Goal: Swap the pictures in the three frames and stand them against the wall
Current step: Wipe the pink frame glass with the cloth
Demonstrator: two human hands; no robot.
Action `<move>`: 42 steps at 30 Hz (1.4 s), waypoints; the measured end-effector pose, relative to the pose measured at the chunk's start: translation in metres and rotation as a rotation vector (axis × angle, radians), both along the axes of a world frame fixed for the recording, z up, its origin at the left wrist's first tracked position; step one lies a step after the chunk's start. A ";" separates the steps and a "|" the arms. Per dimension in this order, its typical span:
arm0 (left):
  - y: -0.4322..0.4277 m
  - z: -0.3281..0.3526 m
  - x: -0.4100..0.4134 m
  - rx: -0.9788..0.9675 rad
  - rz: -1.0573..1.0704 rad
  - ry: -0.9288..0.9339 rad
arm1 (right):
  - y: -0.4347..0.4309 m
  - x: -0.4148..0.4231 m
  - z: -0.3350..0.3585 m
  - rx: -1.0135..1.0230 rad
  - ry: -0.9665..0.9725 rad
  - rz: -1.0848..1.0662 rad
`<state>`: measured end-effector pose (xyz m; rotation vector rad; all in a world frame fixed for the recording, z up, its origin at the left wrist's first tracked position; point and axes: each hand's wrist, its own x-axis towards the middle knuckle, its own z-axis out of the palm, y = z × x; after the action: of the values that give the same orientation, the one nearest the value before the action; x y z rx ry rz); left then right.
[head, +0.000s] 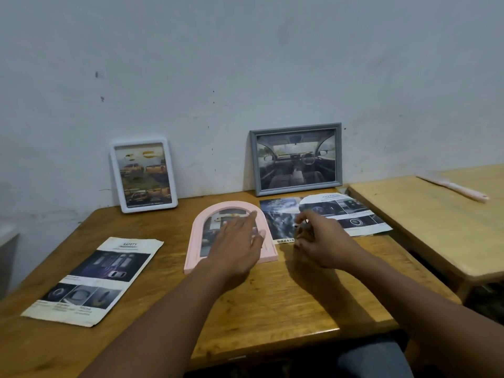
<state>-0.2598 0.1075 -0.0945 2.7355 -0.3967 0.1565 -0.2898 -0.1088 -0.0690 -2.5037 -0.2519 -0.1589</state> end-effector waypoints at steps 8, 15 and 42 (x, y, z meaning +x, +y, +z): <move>0.100 0.000 0.050 -0.152 0.304 0.074 | 0.070 0.084 0.025 0.174 0.042 0.055; 0.111 -0.021 0.073 -0.185 0.314 0.083 | 0.132 0.153 0.017 0.160 -0.010 0.129; 0.094 -0.023 0.066 -0.049 0.325 -0.028 | 0.136 0.126 -0.032 -0.538 -0.135 0.097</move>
<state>-0.1935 0.2016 -0.1177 2.7323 0.0471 0.2844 -0.1634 0.0268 -0.1012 -3.0082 -0.5310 -0.2482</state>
